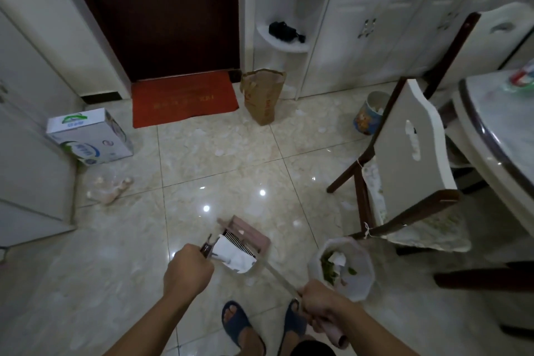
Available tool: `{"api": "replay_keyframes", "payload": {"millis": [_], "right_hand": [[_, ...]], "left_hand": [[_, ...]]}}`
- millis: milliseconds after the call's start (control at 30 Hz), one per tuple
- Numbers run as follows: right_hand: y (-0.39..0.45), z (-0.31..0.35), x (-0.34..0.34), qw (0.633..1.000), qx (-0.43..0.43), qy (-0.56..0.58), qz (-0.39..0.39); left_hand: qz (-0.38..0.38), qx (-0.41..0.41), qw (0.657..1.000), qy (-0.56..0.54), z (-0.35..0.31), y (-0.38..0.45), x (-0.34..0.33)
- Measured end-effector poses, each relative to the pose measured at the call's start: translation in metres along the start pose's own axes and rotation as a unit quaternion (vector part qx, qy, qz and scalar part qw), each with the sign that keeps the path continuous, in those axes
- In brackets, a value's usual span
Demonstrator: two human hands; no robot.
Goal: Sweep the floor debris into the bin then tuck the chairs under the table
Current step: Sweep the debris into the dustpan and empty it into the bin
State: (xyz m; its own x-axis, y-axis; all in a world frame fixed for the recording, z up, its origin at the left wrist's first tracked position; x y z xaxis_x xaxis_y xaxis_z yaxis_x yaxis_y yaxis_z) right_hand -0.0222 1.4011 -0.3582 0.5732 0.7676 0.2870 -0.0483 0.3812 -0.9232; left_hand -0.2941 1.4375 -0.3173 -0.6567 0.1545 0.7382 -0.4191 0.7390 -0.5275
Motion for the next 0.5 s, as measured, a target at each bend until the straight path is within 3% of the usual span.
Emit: {"api": "replay_keyframes", "payload": {"millis": [167,300,500], "right_hand": [[-0.033,-0.027,-0.006,0.999,-0.007,0.032,-0.001],[-0.062,-0.065,-0.013,0.999,0.046,-0.004,-0.017],[-0.118,-0.141,-0.038,0.989,0.079,0.118,-0.029]], "left_hand": [[-0.013,-0.018,1.000,0.015,0.007,-0.037,0.010],[-0.012,-0.030,0.999,0.017,0.008,-0.079,0.015],[-0.025,-0.055,0.998,0.009,0.004,-0.161,0.012]]}}
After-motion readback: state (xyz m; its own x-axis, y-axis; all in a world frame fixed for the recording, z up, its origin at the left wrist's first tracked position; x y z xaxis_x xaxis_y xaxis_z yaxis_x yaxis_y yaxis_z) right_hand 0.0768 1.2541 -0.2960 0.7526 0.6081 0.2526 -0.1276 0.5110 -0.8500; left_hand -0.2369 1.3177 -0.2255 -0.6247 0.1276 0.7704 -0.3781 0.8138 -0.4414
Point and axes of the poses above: each hand's wrist, its own y-axis towards the middle knuckle, its own x-axis out of the back of the hand, z = x × y, the point moved 3 cm from there along y, towards the middle knuckle, and after that the axes turned 7 degrees about -y, right-handed, at the moved point
